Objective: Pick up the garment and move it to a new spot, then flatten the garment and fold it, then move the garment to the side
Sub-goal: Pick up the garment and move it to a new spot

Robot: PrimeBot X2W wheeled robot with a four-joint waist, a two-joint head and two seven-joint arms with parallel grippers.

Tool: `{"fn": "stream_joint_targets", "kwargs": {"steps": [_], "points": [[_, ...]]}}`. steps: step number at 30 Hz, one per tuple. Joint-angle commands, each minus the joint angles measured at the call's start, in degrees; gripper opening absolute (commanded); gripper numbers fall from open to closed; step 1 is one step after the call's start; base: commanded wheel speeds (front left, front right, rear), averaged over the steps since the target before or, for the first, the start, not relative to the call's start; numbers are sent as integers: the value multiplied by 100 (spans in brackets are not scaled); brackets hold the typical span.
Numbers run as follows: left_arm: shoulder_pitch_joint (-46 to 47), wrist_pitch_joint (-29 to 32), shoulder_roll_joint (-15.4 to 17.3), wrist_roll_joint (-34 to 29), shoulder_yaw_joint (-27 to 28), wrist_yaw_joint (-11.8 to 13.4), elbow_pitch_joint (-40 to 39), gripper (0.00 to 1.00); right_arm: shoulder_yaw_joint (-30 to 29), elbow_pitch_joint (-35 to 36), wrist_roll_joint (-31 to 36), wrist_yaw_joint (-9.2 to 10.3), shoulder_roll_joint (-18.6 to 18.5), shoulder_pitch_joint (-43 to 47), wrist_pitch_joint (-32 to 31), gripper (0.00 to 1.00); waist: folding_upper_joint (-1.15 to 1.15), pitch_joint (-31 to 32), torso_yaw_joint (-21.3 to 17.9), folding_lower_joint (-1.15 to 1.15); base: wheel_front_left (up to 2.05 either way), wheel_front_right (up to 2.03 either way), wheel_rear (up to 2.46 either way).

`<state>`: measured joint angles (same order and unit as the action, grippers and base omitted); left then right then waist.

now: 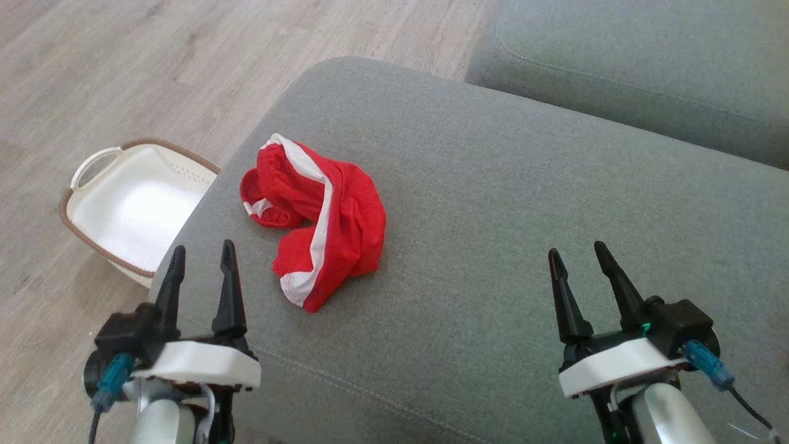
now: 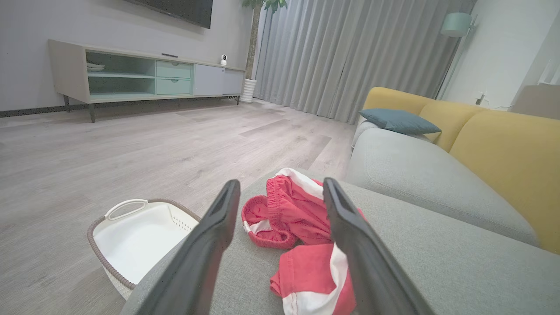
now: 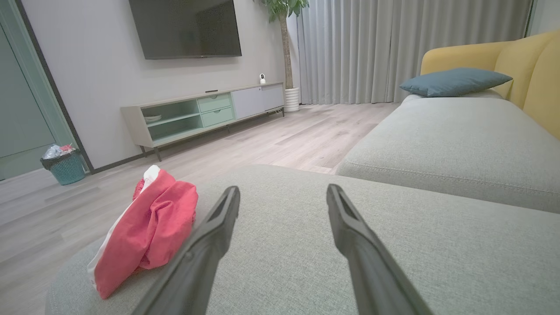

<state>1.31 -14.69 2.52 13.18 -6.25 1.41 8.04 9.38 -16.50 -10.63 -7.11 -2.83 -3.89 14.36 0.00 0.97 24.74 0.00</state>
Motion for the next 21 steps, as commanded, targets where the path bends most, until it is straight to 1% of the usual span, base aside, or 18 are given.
{"fn": "stream_joint_targets", "kwargs": {"steps": [1, 8, 11, 13, 15, 18, 21], "points": [[193, -31, 36, -29, 246, -30, -194, 100, 152, 169, -24, -37, -5, -92, 63, 100, 0, -17, -6, 0, 0, 0, 0], [354, -31, 36, -15, 517, -67, -178, 100, 65, 219, 50, -37, -5, -141, 63, 100, 0, -199, -52, 0, 0, 0, 0], [531, -31, 98, -50, 642, -108, -41, 100, -20, 241, 142, -37, -5, -200, 63, 100, 0, -350, -63, 0, 0, 0, 0], [718, -29, 209, -82, 664, -152, 176, 100, -119, 266, 218, -37, -5, -251, 61, 100, 0, -479, -68, 0, 0, 0, 0], [991, 98, 353, -93, 669, -211, 436, 100, -238, 314, 312, -37, -5, -315, 36, 100, 0, -622, -74, 0, 0, 0, 0], [1513, 510, 638, -129, 597, -386, 866, 100, -453, 462, 478, -37, -5, -425, -56, 100, 0, -873, -96, 0, 0, 0, 0], [2063, 1068, 936, -146, 406, -626, 1358, 100, -653, 654, 639, -37, -5, -521, -174, 100, 0, -1102, -136, 0, 0, 0, 0]]}}
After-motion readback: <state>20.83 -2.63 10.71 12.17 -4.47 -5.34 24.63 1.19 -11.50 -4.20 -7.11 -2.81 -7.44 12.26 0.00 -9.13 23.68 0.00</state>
